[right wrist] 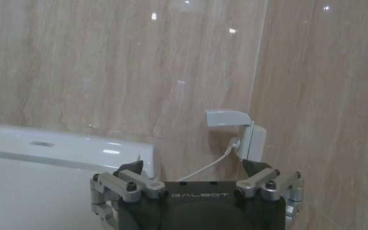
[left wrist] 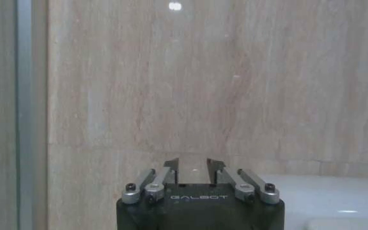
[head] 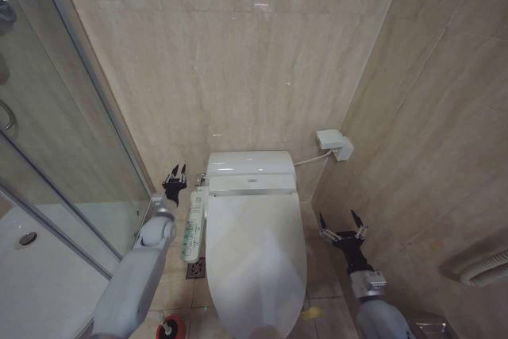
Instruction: Open the toilet lid, clean the toilet bowl with a toilet brush, close the toilet lid, and flush.
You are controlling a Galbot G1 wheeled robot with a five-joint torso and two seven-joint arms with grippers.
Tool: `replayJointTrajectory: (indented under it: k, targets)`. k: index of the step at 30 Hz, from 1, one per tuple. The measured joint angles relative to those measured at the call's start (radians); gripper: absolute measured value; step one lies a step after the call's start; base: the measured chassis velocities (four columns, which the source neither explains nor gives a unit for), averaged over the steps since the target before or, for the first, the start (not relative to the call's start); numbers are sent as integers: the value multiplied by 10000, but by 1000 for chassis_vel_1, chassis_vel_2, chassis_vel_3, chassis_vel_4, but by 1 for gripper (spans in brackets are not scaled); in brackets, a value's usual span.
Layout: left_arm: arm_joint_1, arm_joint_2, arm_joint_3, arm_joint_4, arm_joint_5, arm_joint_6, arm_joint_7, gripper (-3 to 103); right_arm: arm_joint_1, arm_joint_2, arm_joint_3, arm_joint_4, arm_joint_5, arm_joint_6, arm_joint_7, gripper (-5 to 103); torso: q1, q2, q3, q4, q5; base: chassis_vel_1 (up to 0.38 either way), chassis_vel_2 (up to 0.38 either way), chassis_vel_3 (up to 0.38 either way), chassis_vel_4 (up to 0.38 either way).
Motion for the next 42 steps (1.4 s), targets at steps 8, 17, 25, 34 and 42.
replayJointTrajectory:
  k: [8, 17, 25, 34, 42]
  targets:
    - [1223, -29, -134, -1480, -27, 208, -322, 34, 0, 0, 0, 0, 0, 0, 0, 100, 0, 0, 0, 0, 0, 0, 0, 0, 0]
    - [2537, -63, -538, -2988, -3, 446, -400, 34, 0, 0, 0, 0, 0, 0, 0, 100, -1, 0, 0, 0, 0, 0, 0, 0, 0]
    - [3545, -143, -840, -3797, -20, 560, -466, 52, 0, 0, 0, 0, 0, 0, 0, 100, -1, 0, 0, 0, 0, 0, 0, 0, 0]
    - [4658, -343, -1180, -4686, 107, 670, -814, 79, 0, 0, 0, -1, 0, 0, 0, 100, 0, 0, 0, 1, 0, 0, 0, 0, 0]
    - [5209, -300, -1034, -5135, 63, 1036, -1129, 100, 0, 0, 0, 0, 0, 0, 0, 100, 0, 0, 1, 0, 1, 0, 0, 0, 0]
